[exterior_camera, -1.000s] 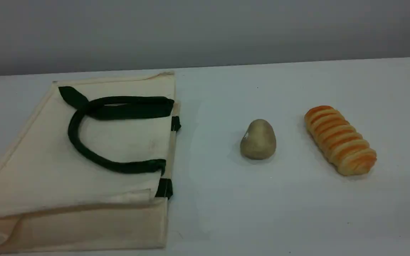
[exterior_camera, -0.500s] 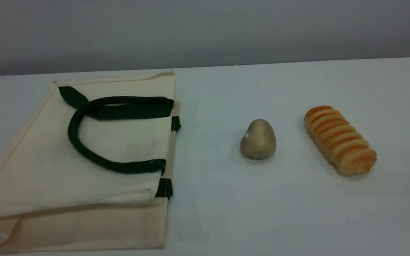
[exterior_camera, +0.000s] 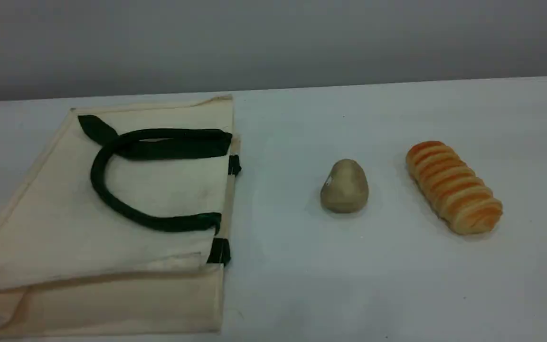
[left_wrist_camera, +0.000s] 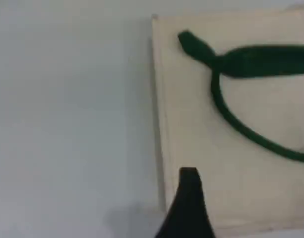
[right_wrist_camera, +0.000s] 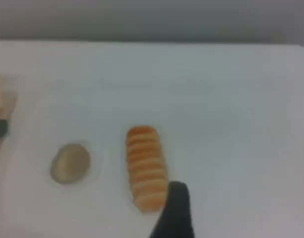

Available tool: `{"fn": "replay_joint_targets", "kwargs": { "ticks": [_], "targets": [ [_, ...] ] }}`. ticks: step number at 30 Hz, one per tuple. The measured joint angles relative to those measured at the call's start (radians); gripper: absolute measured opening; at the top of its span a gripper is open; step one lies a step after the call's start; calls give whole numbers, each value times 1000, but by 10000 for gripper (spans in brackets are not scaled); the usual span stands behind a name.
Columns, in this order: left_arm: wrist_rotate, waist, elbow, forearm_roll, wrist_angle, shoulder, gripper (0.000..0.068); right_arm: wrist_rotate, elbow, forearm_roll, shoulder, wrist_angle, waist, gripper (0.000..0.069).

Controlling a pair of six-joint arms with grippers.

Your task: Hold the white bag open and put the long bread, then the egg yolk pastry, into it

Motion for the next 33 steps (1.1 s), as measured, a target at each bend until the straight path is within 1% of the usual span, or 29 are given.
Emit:
{"fn": "replay_joint_targets", "kwargs": {
  "ticks": [4, 8, 13, 17, 22, 23, 29, 31, 33],
  "targets": [
    [0, 0, -71, 0, -11, 175, 536, -5, -57, -2, 128, 0, 0, 588],
    [0, 0, -108, 0, -76, 320, 536, -5, -96, -4, 223, -7, 0, 588],
    [-3, 0, -108, -1, -187, 467, 536, -9, -97, -4, 314, -64, 0, 588],
    [-26, 0, -108, -1, -251, 567, 536, -9, -97, -4, 372, -106, 0, 588],
    [-26, 0, -129, -12, -302, 690, 536, -9, -97, -4, 422, -131, 0, 588],
    [-26, 0, -136, -26, -306, 716, 536, -9, -96, -4, 429, -134, 0, 588],
    [-26, 0, -186, -39, -334, 850, 536, -9, -96, -4, 439, -141, 0, 588],
    [-25, 0, -205, -59, -345, 894, 536, -9, -96, -4, 439, -144, 0, 588],
    [-16, -11, -227, -79, -347, 929, 536, -9, -96, -4, 439, -146, 0, 588]
  ]
}}
